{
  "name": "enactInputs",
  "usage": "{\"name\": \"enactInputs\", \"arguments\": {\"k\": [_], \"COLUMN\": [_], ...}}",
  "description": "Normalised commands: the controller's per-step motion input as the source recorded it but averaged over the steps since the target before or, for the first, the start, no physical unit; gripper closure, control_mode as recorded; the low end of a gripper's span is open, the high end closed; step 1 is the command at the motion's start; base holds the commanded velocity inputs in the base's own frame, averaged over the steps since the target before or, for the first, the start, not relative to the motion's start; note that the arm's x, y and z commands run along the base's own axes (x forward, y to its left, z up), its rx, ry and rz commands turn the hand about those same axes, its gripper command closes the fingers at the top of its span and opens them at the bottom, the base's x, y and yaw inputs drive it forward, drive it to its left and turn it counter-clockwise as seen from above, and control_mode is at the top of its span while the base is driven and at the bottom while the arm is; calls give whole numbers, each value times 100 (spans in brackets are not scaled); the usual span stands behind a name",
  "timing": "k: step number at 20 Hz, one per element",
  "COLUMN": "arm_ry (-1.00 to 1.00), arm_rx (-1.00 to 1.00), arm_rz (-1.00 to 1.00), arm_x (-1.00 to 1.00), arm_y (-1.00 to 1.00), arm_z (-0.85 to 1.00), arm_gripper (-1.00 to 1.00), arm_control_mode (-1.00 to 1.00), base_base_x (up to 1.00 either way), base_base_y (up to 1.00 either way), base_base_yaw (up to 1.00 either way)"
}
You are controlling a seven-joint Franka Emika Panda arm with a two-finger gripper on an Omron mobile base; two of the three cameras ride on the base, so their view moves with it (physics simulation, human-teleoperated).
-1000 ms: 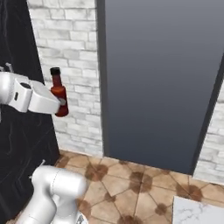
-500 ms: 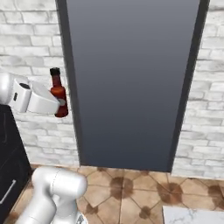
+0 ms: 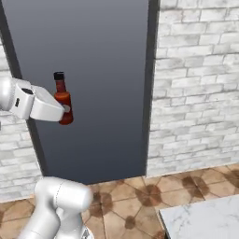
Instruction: Move the ketchup and condiment bottle from the cabinet to the dining counter.
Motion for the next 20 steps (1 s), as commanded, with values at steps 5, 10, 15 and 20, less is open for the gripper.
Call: {"name": "enactInputs", "arguments": {"k": [5, 10, 15, 20], "arm_ry": [0, 0, 0, 0], "arm_rx": [0, 0, 0, 0], "arm_rz": [0, 0, 0, 0], "arm_x": [0, 0, 0, 0], "arm_y": [0, 0, 0, 0], "arm_z": [0, 0, 0, 0], "arm_gripper": [100, 100, 100, 100], "arm_control_mode": [100, 100, 100, 100], "base_base_x": [46, 61, 73, 64], "base_base_y": [13, 27, 27, 19], "base_base_yaw": [-53, -40, -28, -37]}}
